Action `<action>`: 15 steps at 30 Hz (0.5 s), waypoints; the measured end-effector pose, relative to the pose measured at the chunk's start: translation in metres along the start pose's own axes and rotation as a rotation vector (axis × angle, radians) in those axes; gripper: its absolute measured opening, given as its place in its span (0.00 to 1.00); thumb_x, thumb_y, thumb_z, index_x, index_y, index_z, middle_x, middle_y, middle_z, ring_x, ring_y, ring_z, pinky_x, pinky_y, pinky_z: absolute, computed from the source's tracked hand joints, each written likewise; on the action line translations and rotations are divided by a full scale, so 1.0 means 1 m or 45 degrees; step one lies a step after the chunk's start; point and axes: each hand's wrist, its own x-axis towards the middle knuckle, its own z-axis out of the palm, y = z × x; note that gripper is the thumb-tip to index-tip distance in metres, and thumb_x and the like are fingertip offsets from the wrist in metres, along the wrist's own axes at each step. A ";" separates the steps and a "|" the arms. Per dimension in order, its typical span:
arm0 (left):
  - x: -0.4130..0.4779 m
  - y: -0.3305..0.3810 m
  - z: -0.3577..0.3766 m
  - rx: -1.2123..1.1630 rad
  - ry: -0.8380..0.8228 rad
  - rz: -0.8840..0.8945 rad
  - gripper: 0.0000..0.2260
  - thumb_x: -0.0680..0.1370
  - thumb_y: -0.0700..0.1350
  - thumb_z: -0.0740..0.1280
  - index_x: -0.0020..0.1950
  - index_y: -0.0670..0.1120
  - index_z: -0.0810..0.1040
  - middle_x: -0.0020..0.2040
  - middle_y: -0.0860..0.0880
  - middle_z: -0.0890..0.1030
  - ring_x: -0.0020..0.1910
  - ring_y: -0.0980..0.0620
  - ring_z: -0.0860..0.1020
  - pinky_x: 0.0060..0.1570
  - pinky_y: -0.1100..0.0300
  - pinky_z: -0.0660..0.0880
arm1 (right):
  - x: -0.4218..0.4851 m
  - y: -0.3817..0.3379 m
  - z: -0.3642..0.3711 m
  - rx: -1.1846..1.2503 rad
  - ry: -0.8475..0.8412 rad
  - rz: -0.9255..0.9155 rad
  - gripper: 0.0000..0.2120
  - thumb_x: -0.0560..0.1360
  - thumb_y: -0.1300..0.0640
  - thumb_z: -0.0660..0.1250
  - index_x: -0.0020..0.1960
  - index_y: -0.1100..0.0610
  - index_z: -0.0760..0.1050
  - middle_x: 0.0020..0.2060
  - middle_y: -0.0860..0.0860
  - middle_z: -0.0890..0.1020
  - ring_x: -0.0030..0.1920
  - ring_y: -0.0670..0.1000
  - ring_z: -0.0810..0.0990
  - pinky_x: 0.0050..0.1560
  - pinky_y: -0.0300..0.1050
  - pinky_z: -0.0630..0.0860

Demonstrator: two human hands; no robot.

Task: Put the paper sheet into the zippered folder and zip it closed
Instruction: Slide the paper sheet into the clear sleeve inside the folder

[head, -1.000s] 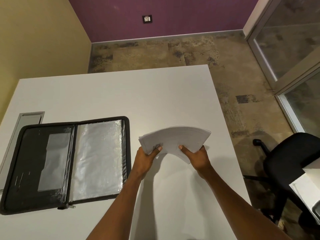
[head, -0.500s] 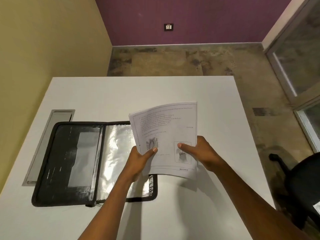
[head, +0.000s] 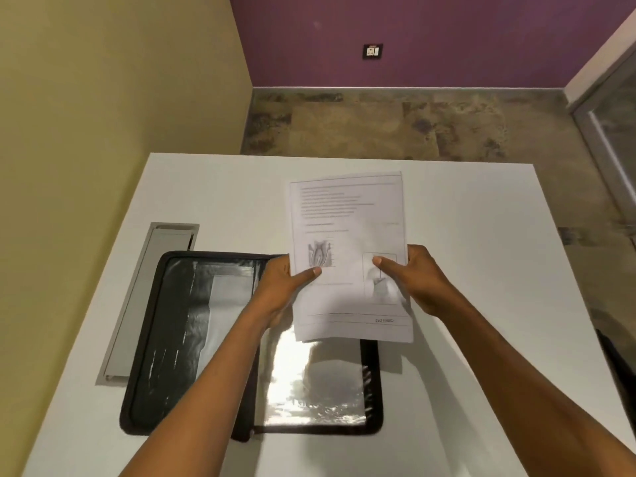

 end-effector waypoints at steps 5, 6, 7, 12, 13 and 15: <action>0.047 -0.012 -0.038 0.170 0.199 -0.018 0.04 0.80 0.41 0.72 0.53 0.42 0.86 0.48 0.43 0.88 0.41 0.46 0.85 0.42 0.51 0.85 | 0.038 0.006 -0.004 0.029 0.111 0.059 0.17 0.77 0.51 0.74 0.65 0.52 0.81 0.53 0.48 0.87 0.53 0.52 0.87 0.56 0.52 0.83; 0.057 -0.019 -0.047 0.334 0.253 0.037 0.04 0.80 0.41 0.72 0.52 0.44 0.87 0.46 0.45 0.88 0.41 0.47 0.86 0.44 0.54 0.84 | 0.043 0.006 -0.006 0.022 0.131 0.071 0.17 0.77 0.51 0.74 0.64 0.52 0.81 0.52 0.48 0.87 0.52 0.51 0.87 0.53 0.48 0.83; 0.065 -0.025 -0.053 0.517 0.287 0.093 0.05 0.80 0.41 0.72 0.50 0.46 0.88 0.45 0.48 0.88 0.42 0.50 0.86 0.44 0.59 0.83 | 0.049 0.008 -0.007 0.010 0.144 0.085 0.17 0.77 0.51 0.74 0.65 0.52 0.80 0.51 0.48 0.87 0.49 0.49 0.87 0.47 0.44 0.82; 0.090 -0.047 -0.071 1.152 0.217 0.201 0.06 0.79 0.44 0.71 0.50 0.47 0.88 0.46 0.51 0.85 0.48 0.50 0.83 0.43 0.58 0.75 | 0.069 0.019 -0.005 -0.058 0.191 0.153 0.17 0.78 0.53 0.73 0.65 0.57 0.81 0.40 0.48 0.84 0.25 0.37 0.78 0.26 0.30 0.70; 0.093 -0.052 -0.073 1.256 0.185 0.237 0.06 0.78 0.45 0.71 0.51 0.47 0.88 0.47 0.50 0.84 0.50 0.48 0.82 0.44 0.56 0.75 | 0.073 0.022 -0.004 -0.061 0.196 0.162 0.17 0.78 0.54 0.73 0.65 0.58 0.81 0.38 0.46 0.84 0.24 0.37 0.77 0.26 0.29 0.70; 0.095 -0.060 -0.077 1.403 0.162 0.307 0.07 0.78 0.46 0.72 0.54 0.49 0.88 0.51 0.49 0.84 0.53 0.47 0.80 0.47 0.54 0.74 | 0.079 0.023 -0.001 -0.061 0.201 0.182 0.14 0.79 0.55 0.73 0.62 0.59 0.81 0.30 0.40 0.82 0.23 0.38 0.76 0.26 0.29 0.69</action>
